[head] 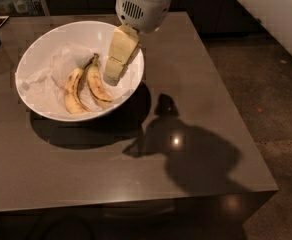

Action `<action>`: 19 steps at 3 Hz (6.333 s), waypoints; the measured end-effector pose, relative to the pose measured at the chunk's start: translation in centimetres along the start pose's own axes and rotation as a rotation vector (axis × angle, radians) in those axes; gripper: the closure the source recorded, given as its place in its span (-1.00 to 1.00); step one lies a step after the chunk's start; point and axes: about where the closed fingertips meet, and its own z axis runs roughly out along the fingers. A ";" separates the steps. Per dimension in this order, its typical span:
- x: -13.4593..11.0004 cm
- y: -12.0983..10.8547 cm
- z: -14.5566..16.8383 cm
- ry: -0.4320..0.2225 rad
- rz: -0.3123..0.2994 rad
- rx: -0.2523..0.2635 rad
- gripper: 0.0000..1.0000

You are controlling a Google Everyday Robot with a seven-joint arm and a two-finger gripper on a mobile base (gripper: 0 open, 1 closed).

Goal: Pick banana from white bowl

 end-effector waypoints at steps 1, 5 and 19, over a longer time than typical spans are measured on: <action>-2.0 2.4 2.1 -0.002 -0.037 -0.062 -1.00; -6.4 7.3 6.5 0.049 -0.129 -0.201 -1.00; -6.8 4.2 15.6 0.186 0.168 -0.405 -0.16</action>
Offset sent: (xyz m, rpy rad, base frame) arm -0.0327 0.0852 -0.0501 -0.0332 0.1929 0.1848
